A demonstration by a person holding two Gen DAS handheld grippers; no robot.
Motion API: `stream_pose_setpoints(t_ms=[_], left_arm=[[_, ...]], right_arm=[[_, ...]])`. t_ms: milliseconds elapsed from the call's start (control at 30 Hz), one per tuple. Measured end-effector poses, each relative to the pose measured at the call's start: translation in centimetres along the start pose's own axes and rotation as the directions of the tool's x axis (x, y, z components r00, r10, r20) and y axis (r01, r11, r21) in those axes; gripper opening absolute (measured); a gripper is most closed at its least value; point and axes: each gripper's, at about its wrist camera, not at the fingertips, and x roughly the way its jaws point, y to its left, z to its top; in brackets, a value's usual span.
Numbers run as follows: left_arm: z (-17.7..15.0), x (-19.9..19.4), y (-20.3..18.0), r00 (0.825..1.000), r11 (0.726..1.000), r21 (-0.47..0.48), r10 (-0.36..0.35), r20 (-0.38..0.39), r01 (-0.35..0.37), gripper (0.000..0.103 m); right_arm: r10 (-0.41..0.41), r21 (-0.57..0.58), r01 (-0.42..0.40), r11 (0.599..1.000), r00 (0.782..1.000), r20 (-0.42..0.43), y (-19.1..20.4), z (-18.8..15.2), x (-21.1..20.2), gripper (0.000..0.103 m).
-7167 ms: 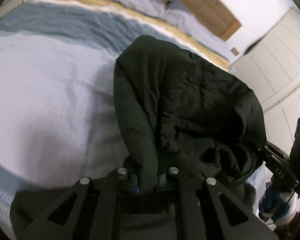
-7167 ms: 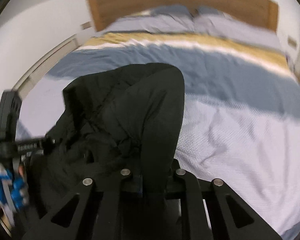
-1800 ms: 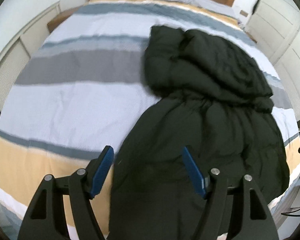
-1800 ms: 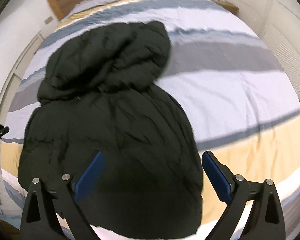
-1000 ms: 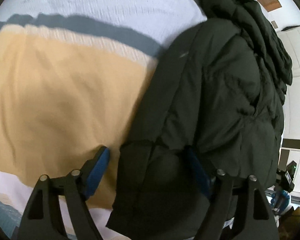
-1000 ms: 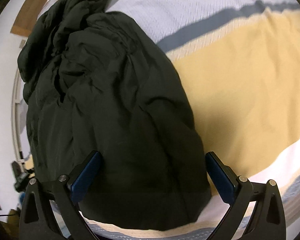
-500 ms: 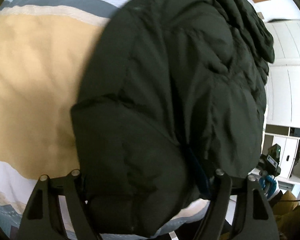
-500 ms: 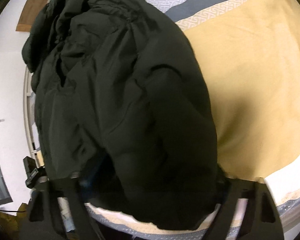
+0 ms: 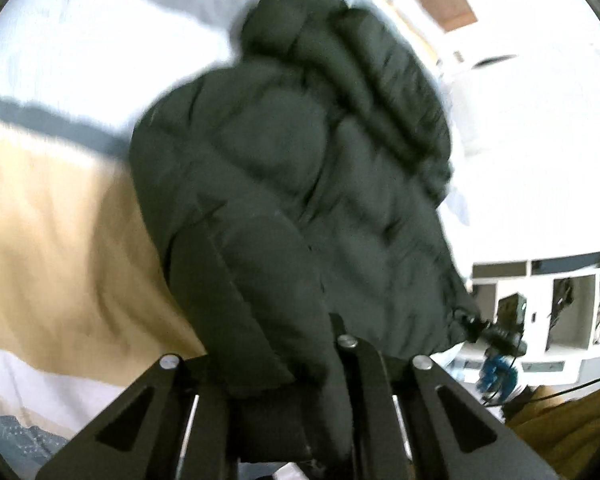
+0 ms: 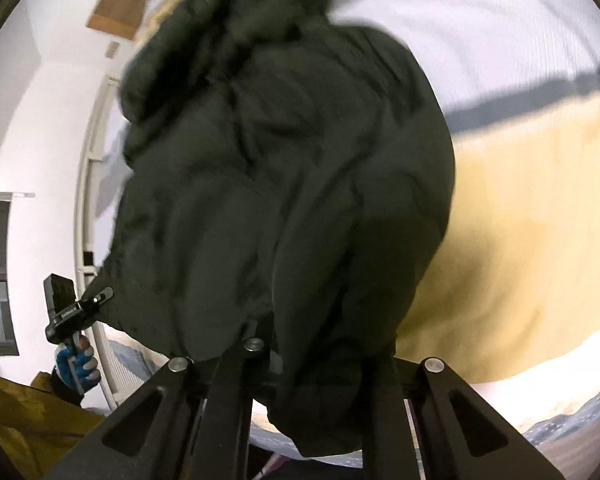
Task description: Fold large clothes
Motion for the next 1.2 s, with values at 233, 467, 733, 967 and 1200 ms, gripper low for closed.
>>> stream_pose_setpoints(t_ms=[233, 467, 733, 967, 1200], left_arm=[[6.2, -6.0, -2.9, 0.982, 0.998, 0.036, -0.061, 0.177, 0.056, 0.009], [14.4, -10.4, -5.9, 0.93, 0.989, 0.058, -0.145, 0.337, 0.133, 0.009], [24.1, -9.8, -9.4, 0.903, 0.991, 0.086, -0.132, 0.409, 0.106, 0.009], [32.9, -3.8, -9.3, 0.917, 1.0, 0.009, -0.03, 0.398, 0.029, 0.009], [39.8, 4.6, -7.2, 0.941, 0.991, -0.085, 0.124, 0.315, -0.102, 0.013]], right_arm=[[0.027, -0.097, -0.011, 0.995, 0.985, 0.17, 3.5, 5.4, -7.1, 0.01], [0.073, -0.138, -0.025, 0.99, 0.931, 0.356, 7.3, 11.9, -12.3, 0.009], [0.116, -0.136, -0.061, 0.989, 0.886, 0.449, 8.9, 21.3, -15.0, 0.009], [0.071, -0.023, -0.067, 0.997, 0.896, 0.438, 8.1, 30.5, -11.2, 0.009], [-0.022, 0.18, -0.048, 0.983, 0.929, 0.37, 4.9, 39.1, -4.7, 0.011]])
